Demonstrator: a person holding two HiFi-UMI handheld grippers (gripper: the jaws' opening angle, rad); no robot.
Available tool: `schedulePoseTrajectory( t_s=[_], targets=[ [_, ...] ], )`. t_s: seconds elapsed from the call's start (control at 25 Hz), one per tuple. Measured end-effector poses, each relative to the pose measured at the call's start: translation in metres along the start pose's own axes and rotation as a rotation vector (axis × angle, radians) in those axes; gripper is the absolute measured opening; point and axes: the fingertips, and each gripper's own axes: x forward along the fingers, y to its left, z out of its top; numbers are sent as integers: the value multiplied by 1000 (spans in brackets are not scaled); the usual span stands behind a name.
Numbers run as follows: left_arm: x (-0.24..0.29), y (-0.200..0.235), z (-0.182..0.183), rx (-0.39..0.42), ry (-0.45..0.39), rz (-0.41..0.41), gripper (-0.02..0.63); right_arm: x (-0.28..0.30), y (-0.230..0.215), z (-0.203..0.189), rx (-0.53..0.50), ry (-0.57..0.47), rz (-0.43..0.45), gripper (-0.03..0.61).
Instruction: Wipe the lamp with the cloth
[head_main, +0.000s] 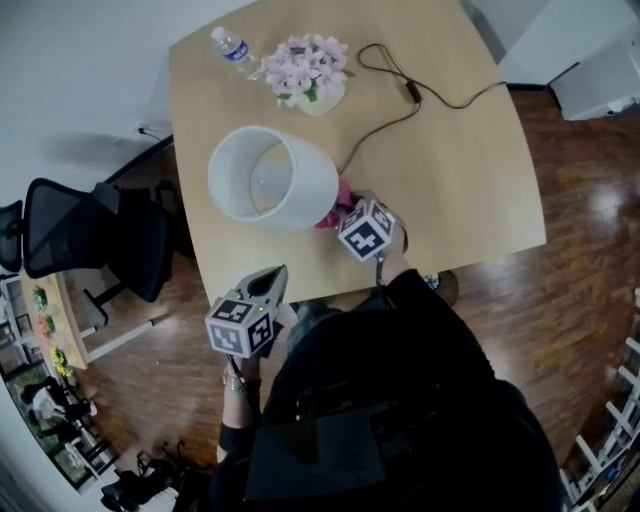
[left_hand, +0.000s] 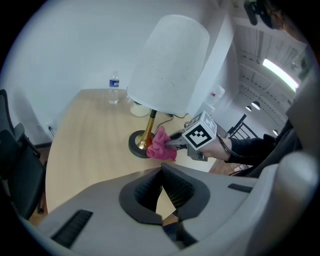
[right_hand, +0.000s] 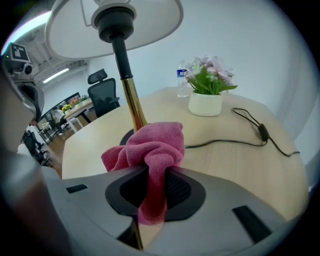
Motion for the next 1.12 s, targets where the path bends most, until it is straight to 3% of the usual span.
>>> schedulePoseTrajectory(
  t_s=[0.12,0.28,0.52,0.72,0.92,1.12],
  targets=[
    [-13,20,-6,67,-19,-69,2,-15,-11,-17,105,17,-129,66],
    [-51,55,-23,142,-52,-143,2,-50,14,-16,297,-101,-231,66],
    [-100,108,-53,197,-47,-206,2,-54,65,34,359,-275,-316,66],
    [-110,128,-55,194,-58,-218,2,-50,72,84,372,-380,-368,66],
    [-116,126,-46,210,-36,-203,2,-52,57,109,443,-550,-429,67],
    [-117,145,-41,226,10,-139,2,-28,53,97,513,-534,-410,67]
  ],
)
